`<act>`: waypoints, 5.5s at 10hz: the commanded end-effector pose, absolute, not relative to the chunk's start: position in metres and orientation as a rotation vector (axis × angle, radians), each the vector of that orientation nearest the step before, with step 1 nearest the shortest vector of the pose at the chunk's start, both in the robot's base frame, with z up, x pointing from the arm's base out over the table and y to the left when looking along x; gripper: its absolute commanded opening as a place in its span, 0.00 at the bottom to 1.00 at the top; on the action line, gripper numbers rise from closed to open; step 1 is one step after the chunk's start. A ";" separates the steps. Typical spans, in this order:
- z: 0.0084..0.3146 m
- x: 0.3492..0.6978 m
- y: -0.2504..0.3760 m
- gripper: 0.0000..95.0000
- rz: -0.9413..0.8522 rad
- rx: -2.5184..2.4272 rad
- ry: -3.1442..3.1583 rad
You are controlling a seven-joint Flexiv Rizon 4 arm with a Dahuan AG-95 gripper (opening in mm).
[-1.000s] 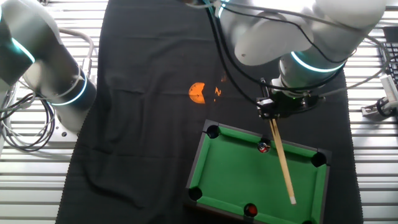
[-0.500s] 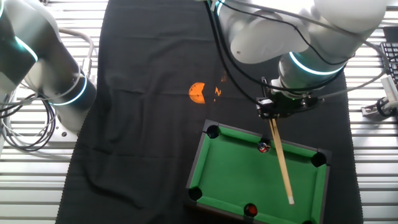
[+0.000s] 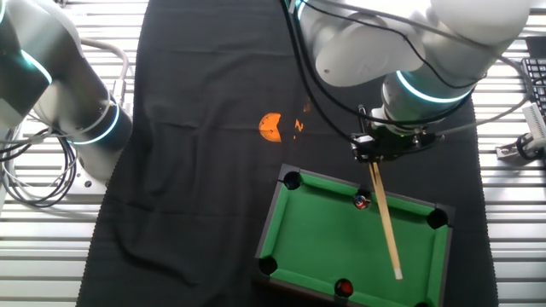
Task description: Hit the pool ball
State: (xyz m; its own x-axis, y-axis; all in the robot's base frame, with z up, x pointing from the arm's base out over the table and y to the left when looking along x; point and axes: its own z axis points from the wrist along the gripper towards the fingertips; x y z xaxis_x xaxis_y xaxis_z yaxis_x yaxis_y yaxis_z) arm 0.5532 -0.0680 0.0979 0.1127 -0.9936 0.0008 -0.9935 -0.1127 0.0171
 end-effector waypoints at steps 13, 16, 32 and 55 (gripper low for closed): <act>0.108 0.546 -0.049 0.00 -0.021 2.289 -2.121; 0.115 0.540 -0.046 0.00 -0.034 2.261 -2.167; 0.117 0.521 -0.044 0.00 -0.038 2.237 -2.196; 0.096 0.489 -0.052 0.00 -0.043 2.286 -2.285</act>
